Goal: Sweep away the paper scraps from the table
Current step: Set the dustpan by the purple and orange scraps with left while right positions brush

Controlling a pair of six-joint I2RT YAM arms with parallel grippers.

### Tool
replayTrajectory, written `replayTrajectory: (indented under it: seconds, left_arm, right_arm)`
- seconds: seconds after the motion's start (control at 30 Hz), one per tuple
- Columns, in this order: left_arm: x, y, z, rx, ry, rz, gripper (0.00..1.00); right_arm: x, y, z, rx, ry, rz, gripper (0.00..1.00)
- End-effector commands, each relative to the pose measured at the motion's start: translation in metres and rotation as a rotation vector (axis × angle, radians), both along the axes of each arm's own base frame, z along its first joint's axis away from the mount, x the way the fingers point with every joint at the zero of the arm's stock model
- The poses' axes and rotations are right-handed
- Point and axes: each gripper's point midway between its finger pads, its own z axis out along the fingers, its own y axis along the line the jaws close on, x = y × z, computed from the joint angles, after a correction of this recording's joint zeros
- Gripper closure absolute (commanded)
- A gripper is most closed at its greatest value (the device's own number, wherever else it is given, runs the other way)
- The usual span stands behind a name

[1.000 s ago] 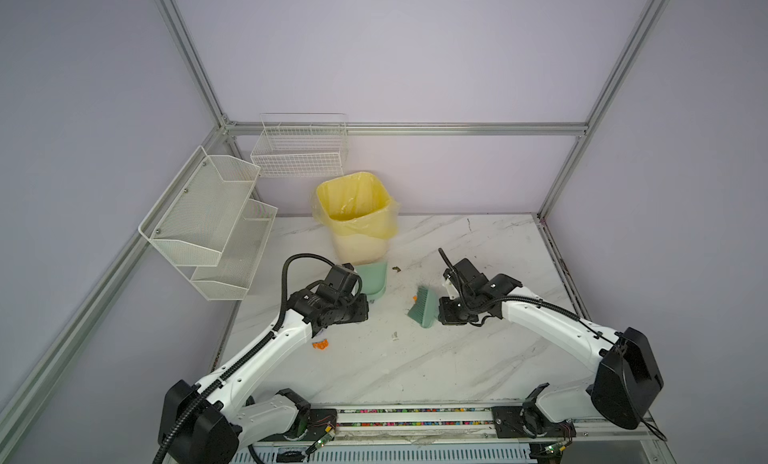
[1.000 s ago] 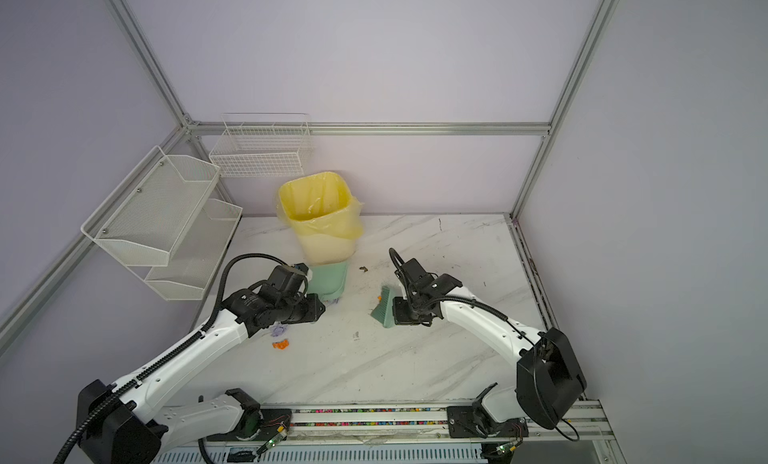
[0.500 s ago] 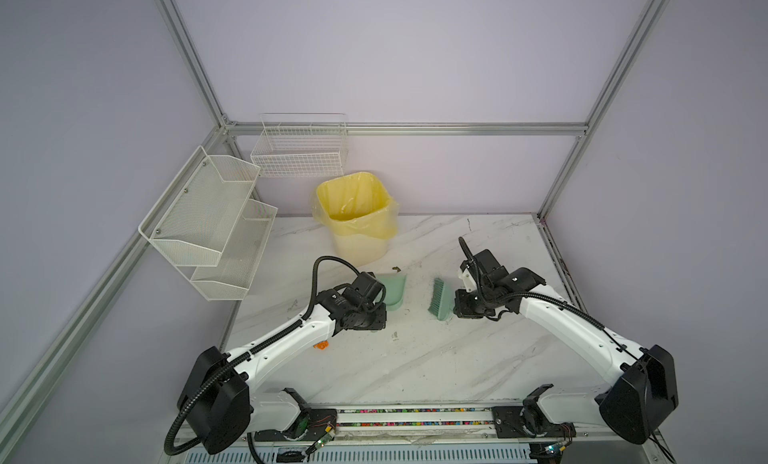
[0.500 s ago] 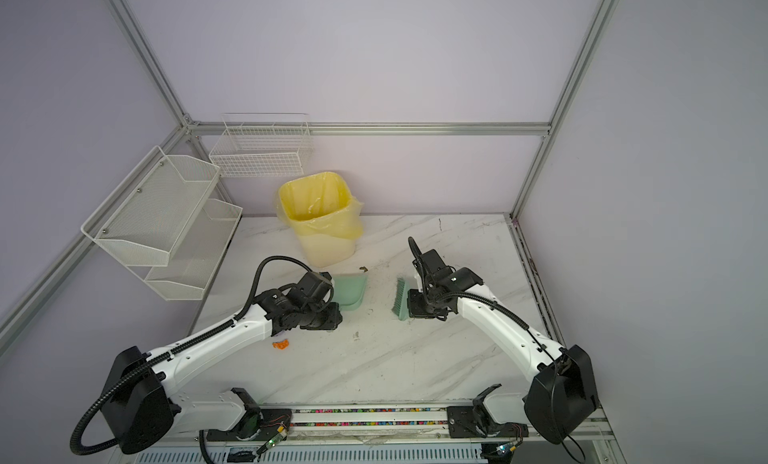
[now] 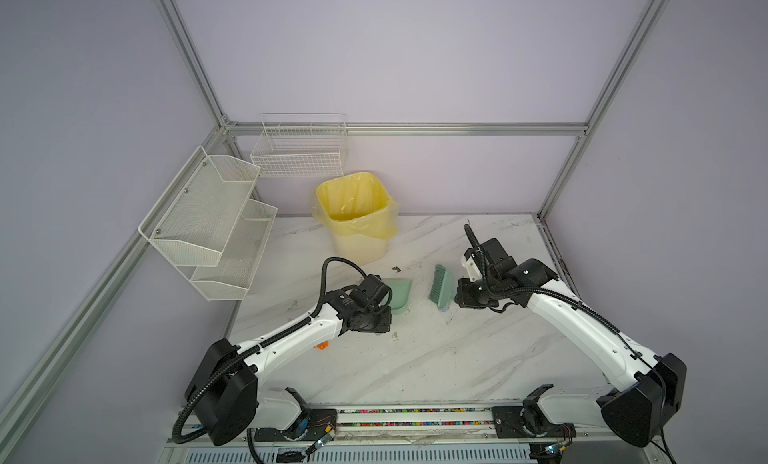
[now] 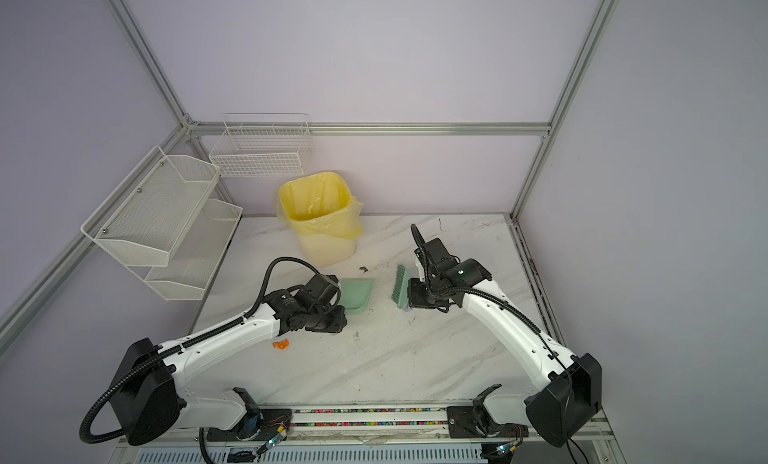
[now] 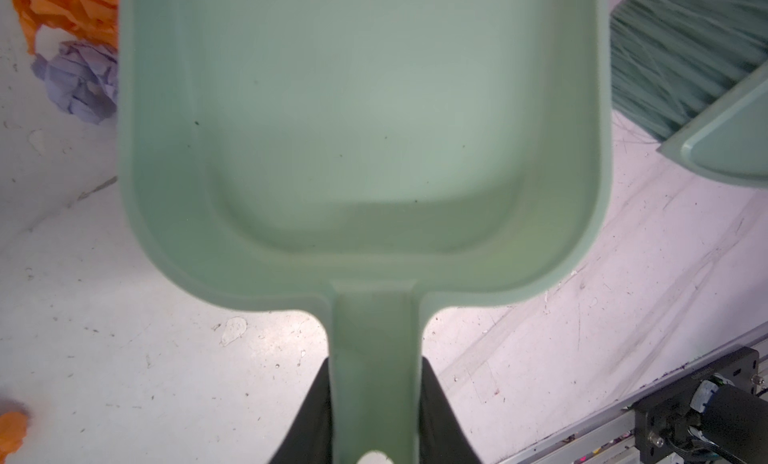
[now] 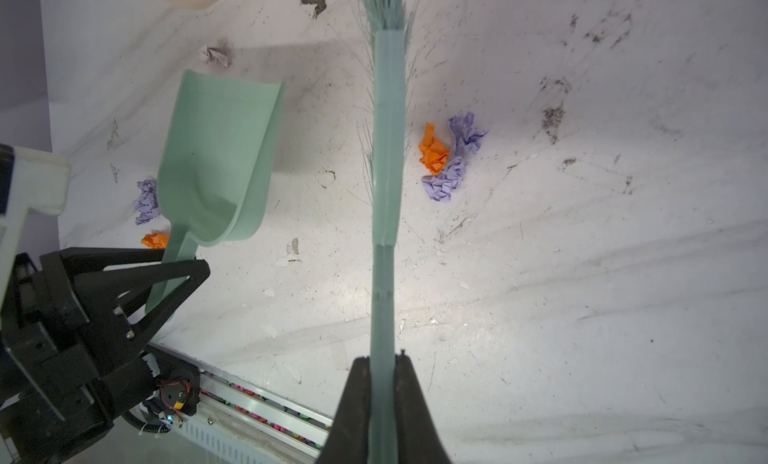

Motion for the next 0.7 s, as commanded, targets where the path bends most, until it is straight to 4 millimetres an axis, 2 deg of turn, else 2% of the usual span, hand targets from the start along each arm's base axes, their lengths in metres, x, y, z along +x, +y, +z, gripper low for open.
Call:
replayTrajectory:
  seconds: [0.0, 0.17, 0.2, 0.47, 0.67]
  left_arm:
    - [0.016, -0.023, 0.044, -0.084, -0.106, -0.043, 0.85]
    - [0.007, -0.038, 0.041, -0.086, -0.090, -0.105, 0.85]
    - [0.005, -0.041, 0.040, -0.087, -0.084, -0.118, 0.85]
    - [-0.010, -0.050, 0.037, -0.075, -0.063, -0.186, 0.85]
    - [-0.022, -0.058, 0.035, -0.063, -0.063, -0.260, 0.85]
  right_arm:
    - [0.006, -0.011, -0.002, -0.062, 0.004, -0.041, 1.00]
    - [0.019, -0.018, 0.013, -0.091, -0.037, -0.070, 1.00]
    - [0.019, -0.020, 0.006, -0.121, -0.006, -0.071, 1.00]
    - [0.041, -0.039, 0.012, -0.235, -0.034, -0.117, 1.00]
    - [0.054, -0.050, 0.003, -0.309, -0.026, -0.138, 1.00]
